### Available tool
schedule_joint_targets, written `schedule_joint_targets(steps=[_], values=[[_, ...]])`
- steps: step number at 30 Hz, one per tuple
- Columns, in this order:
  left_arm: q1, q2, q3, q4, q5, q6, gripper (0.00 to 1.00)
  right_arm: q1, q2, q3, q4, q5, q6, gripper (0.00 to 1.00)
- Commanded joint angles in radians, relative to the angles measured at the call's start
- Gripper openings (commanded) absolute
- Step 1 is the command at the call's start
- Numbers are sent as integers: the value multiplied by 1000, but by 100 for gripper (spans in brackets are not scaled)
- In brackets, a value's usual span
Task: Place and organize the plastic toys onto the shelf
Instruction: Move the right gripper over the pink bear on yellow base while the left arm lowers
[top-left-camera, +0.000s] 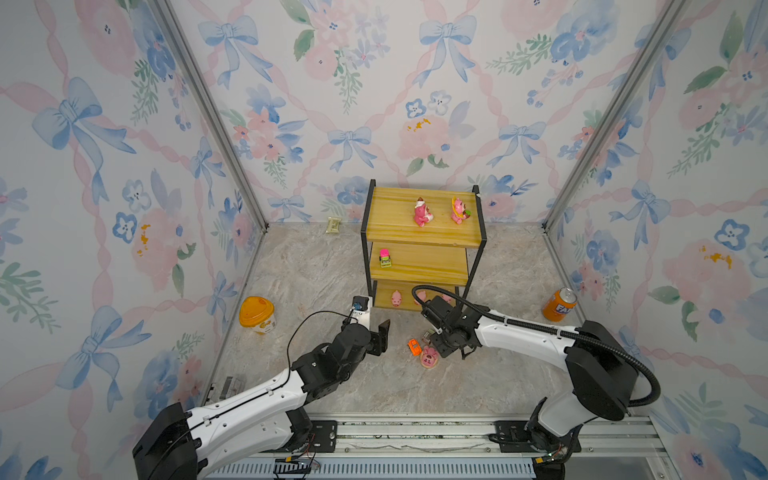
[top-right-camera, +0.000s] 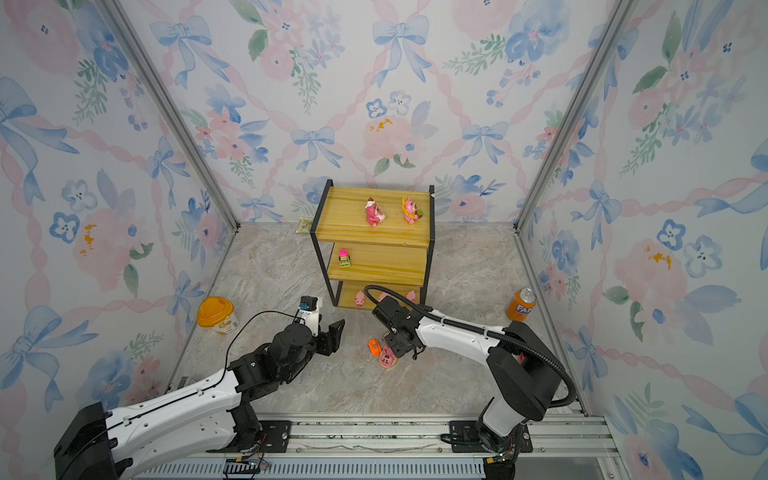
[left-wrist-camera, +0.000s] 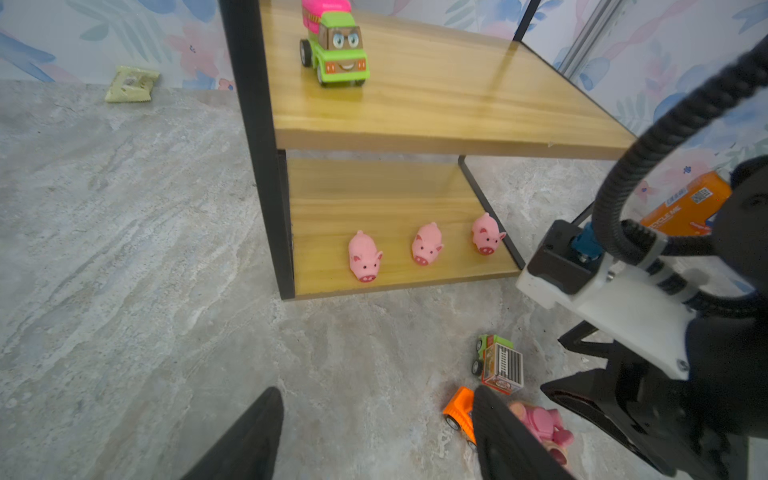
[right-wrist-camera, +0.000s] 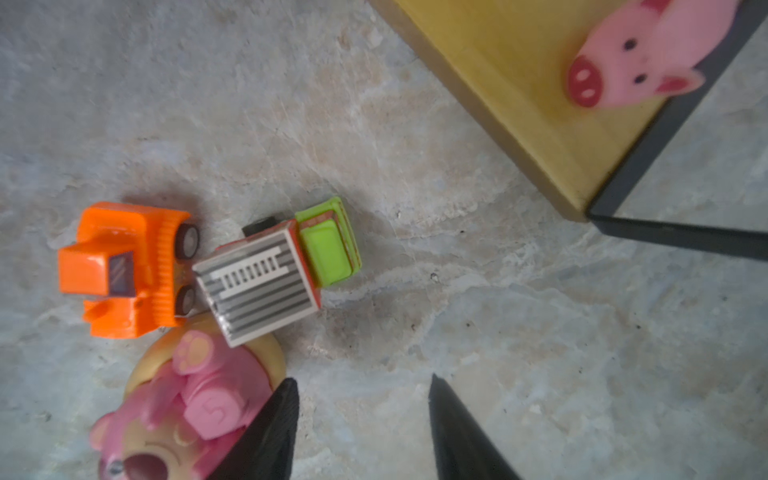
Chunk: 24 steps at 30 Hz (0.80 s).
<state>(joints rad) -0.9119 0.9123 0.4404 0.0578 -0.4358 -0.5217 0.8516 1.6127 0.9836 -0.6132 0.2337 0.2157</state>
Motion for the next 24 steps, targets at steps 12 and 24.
schedule_joint_targets(steps=[12,24], values=[[-15,41,-28,28,60,-58,73,100,24,15,-43,35,15,54],[-49,38,-82,-12,196,-18,73,196,-10,56,-147,-103,71,55]])
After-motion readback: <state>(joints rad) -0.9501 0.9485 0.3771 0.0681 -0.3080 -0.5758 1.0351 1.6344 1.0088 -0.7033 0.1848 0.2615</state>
